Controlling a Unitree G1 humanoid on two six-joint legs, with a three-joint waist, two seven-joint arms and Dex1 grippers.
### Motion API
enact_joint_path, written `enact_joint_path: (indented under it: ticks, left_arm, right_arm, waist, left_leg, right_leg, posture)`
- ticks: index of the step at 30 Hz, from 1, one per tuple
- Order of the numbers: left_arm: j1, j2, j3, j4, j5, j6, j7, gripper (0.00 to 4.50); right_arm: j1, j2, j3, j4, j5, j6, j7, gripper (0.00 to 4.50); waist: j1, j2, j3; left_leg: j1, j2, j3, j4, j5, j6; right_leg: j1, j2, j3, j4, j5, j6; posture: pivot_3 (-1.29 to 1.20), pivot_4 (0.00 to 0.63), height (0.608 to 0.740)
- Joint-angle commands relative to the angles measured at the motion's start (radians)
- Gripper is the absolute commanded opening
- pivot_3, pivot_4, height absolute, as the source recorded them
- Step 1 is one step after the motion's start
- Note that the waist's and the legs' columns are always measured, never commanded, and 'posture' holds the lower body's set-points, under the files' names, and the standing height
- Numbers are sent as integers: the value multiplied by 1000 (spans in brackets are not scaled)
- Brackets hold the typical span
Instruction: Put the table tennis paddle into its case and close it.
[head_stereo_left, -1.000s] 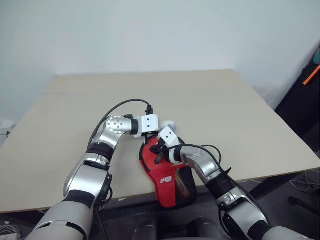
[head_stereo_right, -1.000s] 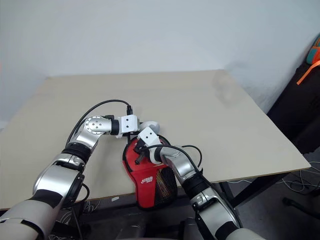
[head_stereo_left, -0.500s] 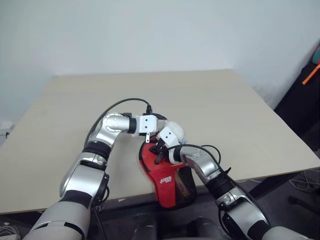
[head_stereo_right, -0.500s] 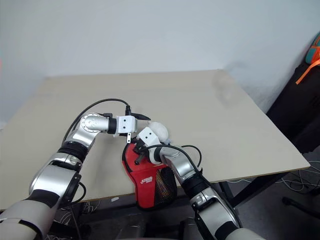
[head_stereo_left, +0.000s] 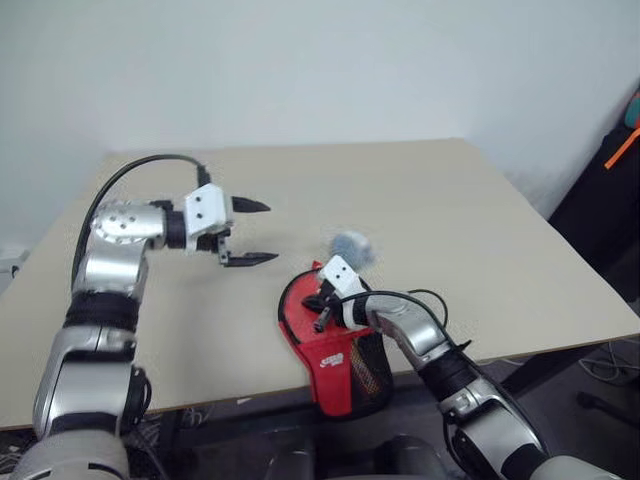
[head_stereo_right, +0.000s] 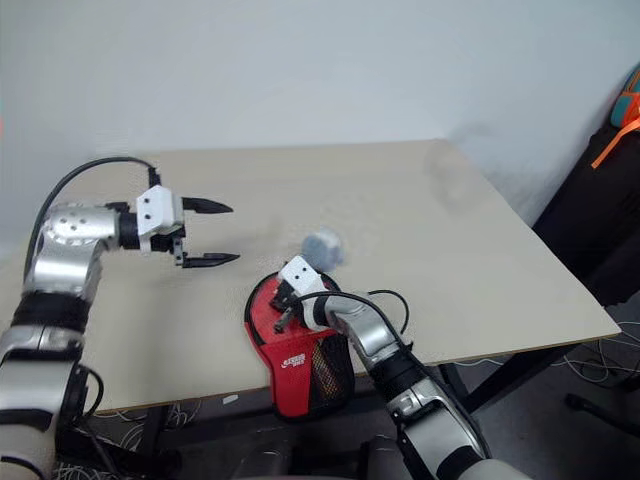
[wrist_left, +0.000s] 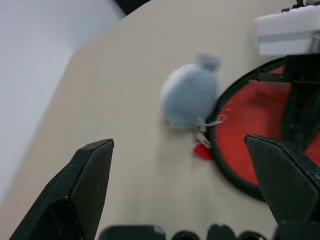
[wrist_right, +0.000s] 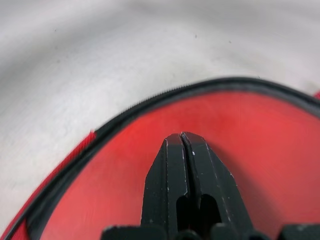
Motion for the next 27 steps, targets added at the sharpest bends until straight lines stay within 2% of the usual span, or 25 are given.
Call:
enact_joint_path:
  ticks: [1,6,11,14,15,18,25,27]
  left_arm:
    - [97,-16,57,-233,-116,192,76,4445]
    - [276,-97,62,-444,-152,311,219,4445]
    - [334,-176,18,-524,-147,369,306,4445]
    - [311,-220,-13,-474,-110,367,351,4500]
    - [301,-235,-19,-457,-109,371,362,4500]
    - [278,-272,-37,-395,-94,344,377,3897]
    - [247,-334,-81,-235,-49,291,389,1451]
    - [248,-350,-93,-219,-41,282,392,760]
  right_arm:
    - [41,-88,-8,-162,41,151,50,0]
    - [18,-203,-66,-381,134,308,105,0]
    - [-79,-284,-142,-405,202,374,139,0]
    - [-159,-323,-162,-330,198,338,150,555]
    - [-186,-329,-167,-298,195,323,150,890]
    - [-257,-342,-173,-195,178,257,151,1891]
    - [-379,-328,-174,2,144,123,146,4332]
    - [-407,-320,-171,51,134,91,148,4500]
  waist:
    - [2,0,0]
    - [-1,1,1]
    - [0,2,2]
    - [3,2,2]
    - [3,2,2]
    - [3,2,2]
    - [-1,3,2]
    - [0,3,2]
  left_leg:
    - [0,0,-1,0,0,0]
    - [-1,-2,-1,1,-1,0]
    - [0,-1,0,1,-2,-1]
    - [0,-2,0,1,-2,0]
    - [0,-3,0,1,-2,0]
    - [0,-3,1,1,-2,0]
    - [0,-2,2,1,-1,2]
    - [0,-3,2,1,-1,2]
  right_leg:
    - [0,0,0,0,0,0]
    - [-1,-1,1,0,-1,1]
    - [-1,0,1,0,-1,1]
    - [0,0,1,-1,-1,1]
    - [0,-1,2,-1,-1,1]
    - [0,0,2,0,-1,1]
    - [-1,0,2,0,-1,1]
    - [-1,0,2,0,-1,1]
  posture:
    - [0,0,706]
    - [0,0,706]
    - [0,0,706]
    - [0,0,706]
    - [0,0,706]
    - [0,0,706]
    - [0,0,706]
    - [0,0,706]
